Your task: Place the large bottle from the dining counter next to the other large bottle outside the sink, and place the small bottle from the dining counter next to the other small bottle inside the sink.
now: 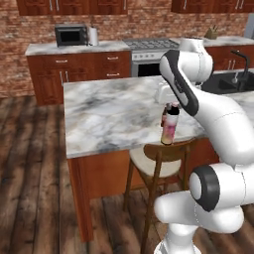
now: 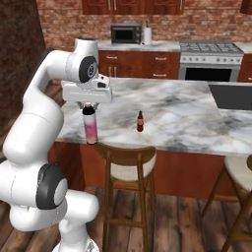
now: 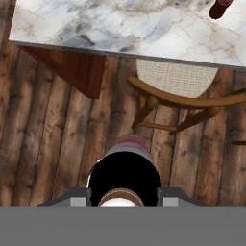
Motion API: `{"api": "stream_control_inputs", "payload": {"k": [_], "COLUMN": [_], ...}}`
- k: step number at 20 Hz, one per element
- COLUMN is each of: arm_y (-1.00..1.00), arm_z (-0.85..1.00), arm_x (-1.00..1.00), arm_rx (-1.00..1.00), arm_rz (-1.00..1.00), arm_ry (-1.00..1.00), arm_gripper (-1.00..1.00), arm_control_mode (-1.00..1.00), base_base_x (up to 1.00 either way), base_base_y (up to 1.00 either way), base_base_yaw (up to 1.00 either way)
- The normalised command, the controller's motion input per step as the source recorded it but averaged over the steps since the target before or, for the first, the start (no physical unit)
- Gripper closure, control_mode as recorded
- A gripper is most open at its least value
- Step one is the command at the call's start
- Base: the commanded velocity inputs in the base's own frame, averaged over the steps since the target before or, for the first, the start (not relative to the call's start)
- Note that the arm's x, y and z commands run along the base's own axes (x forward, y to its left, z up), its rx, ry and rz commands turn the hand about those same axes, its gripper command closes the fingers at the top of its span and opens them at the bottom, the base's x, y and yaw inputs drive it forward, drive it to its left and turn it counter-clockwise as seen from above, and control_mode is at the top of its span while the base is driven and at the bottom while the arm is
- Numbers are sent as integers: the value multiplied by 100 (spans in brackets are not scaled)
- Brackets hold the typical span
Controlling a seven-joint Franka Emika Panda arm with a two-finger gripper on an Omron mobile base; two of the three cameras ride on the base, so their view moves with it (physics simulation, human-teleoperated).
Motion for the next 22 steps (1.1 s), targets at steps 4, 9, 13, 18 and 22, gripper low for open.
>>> {"api": "stream_control_inputs", "payload": {"k": [4, 9, 13, 18, 22], "arm_y": [0, 0, 0, 0, 0], "arm_z": [0, 0, 0, 0, 0], "arm_x": [0, 0, 0, 0, 0], "arm_rx": [0, 0, 0, 0, 0], "arm_rz": [0, 0, 0, 0, 0], "arm_ry": [0, 0, 0, 0, 0], "arm_gripper": [100, 100, 100, 100, 100], "arm_control_mode": [100, 100, 100, 100, 100], "base_base_x": [-88, -59, -49, -36, -14], "base_base_y": [0, -10, -20, 60, 99], "base_base_yaw": [0, -17, -22, -22, -19]}}
